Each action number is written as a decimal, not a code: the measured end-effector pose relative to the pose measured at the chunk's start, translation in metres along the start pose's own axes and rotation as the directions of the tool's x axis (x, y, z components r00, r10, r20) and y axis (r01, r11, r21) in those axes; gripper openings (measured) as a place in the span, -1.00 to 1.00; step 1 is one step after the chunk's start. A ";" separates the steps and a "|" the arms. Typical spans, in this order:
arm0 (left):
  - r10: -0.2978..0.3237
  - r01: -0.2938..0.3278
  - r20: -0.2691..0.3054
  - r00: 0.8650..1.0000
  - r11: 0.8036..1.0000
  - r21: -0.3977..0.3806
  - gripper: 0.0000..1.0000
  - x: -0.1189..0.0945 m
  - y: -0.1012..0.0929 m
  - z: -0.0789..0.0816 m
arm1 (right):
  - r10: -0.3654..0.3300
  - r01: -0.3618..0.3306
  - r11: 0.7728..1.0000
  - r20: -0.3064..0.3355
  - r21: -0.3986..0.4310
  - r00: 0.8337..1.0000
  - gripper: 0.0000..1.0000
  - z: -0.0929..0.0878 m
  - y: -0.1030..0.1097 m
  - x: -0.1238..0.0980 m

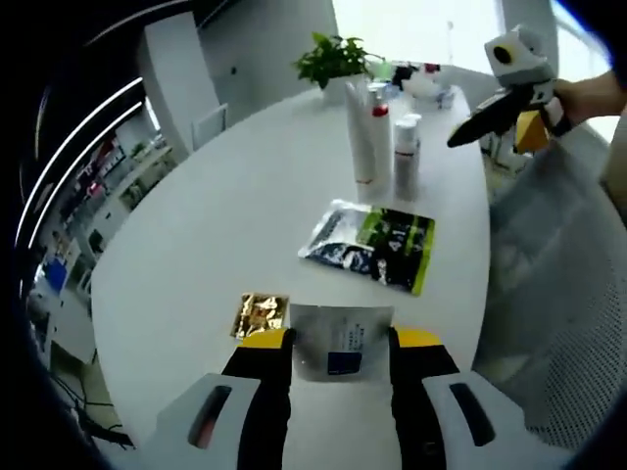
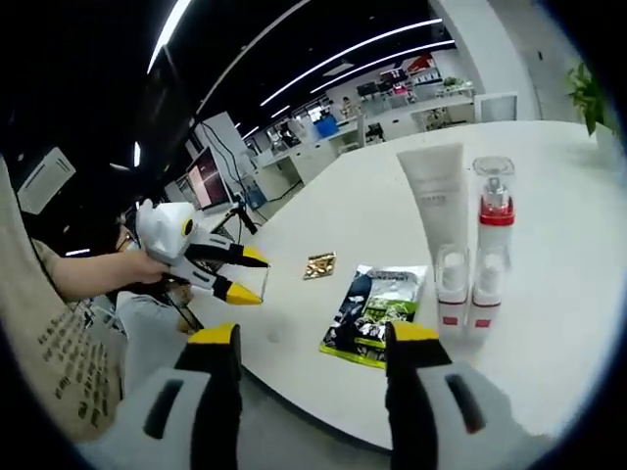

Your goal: Arrange the skincare products in the storage area until every visible bottle or jar stands upright without overlapping.

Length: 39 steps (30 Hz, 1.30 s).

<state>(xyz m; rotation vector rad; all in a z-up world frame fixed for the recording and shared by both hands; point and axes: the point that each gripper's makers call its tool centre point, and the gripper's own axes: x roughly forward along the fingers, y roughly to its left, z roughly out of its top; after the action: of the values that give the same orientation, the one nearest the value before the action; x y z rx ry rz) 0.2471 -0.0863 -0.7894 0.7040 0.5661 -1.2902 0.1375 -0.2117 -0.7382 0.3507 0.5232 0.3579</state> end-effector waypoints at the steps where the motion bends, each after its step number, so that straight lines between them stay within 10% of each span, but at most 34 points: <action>1: 0.002 -0.002 0.002 1.000 1.000 0.006 -0.28 -0.002 -0.001 0.002 | 0.008 -0.008 1.000 0.000 -0.001 1.000 0.14 0.001 0.002 0.002; 39: 0.037 -0.050 0.059 0.998 0.967 0.251 -0.28 -0.034 -0.058 0.076 | 0.206 -0.211 0.976 -0.075 -0.061 0.976 -0.52 0.048 0.065 0.057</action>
<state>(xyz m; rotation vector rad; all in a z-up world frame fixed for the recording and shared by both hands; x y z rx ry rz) 0.1830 -0.1276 -0.7231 0.8841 0.3432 -1.3495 0.1938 -0.1423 -0.6963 0.3291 0.5410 0.5915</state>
